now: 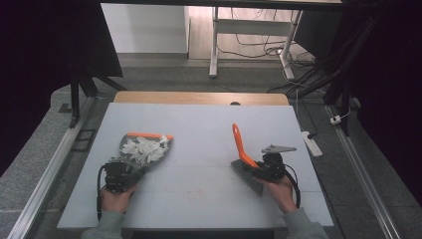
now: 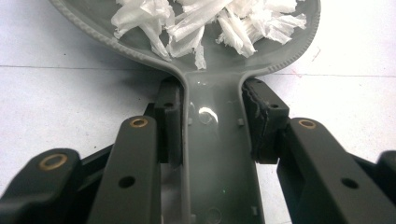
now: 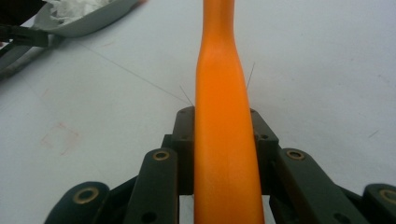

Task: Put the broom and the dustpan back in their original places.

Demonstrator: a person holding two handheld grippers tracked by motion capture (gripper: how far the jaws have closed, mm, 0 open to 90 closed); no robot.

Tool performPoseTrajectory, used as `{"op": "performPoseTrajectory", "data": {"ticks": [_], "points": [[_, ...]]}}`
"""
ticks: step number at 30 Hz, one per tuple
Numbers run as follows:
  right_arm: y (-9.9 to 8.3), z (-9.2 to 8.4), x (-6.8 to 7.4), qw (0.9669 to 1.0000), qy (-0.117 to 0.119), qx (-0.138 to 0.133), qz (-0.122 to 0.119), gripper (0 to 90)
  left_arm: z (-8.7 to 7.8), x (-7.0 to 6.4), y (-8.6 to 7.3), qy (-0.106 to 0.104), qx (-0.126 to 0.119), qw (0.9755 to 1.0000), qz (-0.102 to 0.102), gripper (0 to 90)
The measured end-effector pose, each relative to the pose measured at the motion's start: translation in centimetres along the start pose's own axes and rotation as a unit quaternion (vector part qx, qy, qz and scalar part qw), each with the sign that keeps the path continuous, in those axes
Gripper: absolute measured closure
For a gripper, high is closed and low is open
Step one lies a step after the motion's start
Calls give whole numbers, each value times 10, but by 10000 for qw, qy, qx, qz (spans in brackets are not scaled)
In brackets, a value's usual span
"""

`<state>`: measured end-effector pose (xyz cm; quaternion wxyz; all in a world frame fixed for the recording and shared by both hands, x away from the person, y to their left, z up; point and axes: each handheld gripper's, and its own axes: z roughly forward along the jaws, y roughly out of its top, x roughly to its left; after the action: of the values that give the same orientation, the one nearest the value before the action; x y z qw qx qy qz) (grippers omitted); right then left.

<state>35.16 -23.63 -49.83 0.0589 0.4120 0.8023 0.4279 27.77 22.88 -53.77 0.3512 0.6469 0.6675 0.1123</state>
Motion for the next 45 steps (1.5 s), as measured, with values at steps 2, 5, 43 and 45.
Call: {"op": "performPoseTrajectory", "data": {"ticks": [2, 5, 43, 45], "points": [[0, 1, -3, 10000, -39, 15, 37, 705, 0, 0, 0, 9, -5, 10000, 15, 612], [1, 2, -8, 9999, -84, 37, 75, 704, -1, 0, 0, -41, -23, 10000, 27, 602], [10, 13, -37, 9903, -1058, 895, -69, 444, -29, 4, 3, -130, -253, 9951, 947, 271], [9, 12, -37, 9905, -1048, 887, -71, 444, -29, 4, 4, -131, -253, 9950, 956, 271]]}}
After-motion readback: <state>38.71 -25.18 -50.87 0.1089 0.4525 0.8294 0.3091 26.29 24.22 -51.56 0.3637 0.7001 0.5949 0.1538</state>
